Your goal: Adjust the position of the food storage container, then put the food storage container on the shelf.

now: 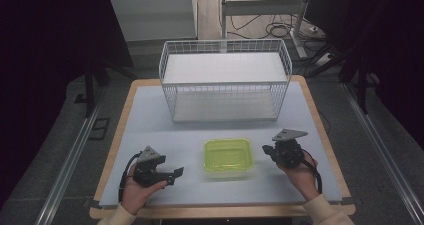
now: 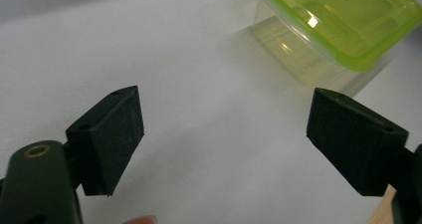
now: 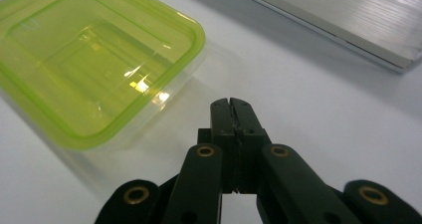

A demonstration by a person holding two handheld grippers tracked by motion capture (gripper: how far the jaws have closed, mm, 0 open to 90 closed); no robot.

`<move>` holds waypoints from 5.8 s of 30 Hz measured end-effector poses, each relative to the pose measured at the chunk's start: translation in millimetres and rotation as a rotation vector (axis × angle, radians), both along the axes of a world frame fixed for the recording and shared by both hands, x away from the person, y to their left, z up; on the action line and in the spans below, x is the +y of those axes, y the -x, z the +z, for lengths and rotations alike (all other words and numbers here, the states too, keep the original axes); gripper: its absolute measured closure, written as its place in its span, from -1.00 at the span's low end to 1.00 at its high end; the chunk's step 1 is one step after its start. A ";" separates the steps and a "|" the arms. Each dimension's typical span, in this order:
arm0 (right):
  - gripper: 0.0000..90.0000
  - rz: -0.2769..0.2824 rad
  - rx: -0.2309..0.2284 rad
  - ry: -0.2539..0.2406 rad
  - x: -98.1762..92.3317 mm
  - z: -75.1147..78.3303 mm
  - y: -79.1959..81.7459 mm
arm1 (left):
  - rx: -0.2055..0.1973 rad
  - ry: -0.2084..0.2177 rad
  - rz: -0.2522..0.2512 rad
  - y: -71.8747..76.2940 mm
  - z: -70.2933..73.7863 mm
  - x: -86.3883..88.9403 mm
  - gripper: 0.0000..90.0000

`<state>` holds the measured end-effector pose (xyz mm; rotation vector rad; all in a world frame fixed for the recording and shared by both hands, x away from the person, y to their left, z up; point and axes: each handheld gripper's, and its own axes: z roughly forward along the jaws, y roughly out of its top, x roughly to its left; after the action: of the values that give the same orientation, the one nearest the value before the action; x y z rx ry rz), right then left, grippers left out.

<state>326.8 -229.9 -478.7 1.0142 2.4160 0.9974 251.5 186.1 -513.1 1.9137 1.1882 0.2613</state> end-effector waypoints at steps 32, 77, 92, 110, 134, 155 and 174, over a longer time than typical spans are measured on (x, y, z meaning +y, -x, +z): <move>-0.24 -0.001 0.152 -0.379 -30.4 7.7 10.2 | 0.078 0.128 -0.070 -22.4 27.4 -26.9 -0.56; 0.54 -0.005 0.525 -0.477 3.1 -31.8 -37.9 | 0.390 0.411 -0.127 -75.0 -14.6 -49.5 0.55; 0.81 -0.027 0.549 -0.553 0.6 -24.0 -30.4 | 0.352 0.456 -0.169 -66.9 -6.3 -43.9 0.85; 0.81 0.002 0.482 -0.593 5.5 -4.5 -25.1 | 0.271 0.453 -0.191 -62.5 16.7 -36.5 0.85; 0.81 0.006 0.372 -0.605 5.6 41.5 -34.2 | 0.177 0.456 -0.217 -81.0 60.3 -36.4 0.85; 0.81 0.022 0.275 -0.591 11.6 100.9 -50.3 | 0.084 0.431 -0.227 -99.5 119.8 -33.4 0.85; 0.80 0.017 0.221 -0.575 17.3 139.0 -78.1 | 0.050 0.398 -0.235 -131.4 155.5 -30.5 0.85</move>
<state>404.9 -212.6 -339.8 1.3447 2.3528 1.7270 382.9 155.6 -357.5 1.6919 0.9511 -0.1422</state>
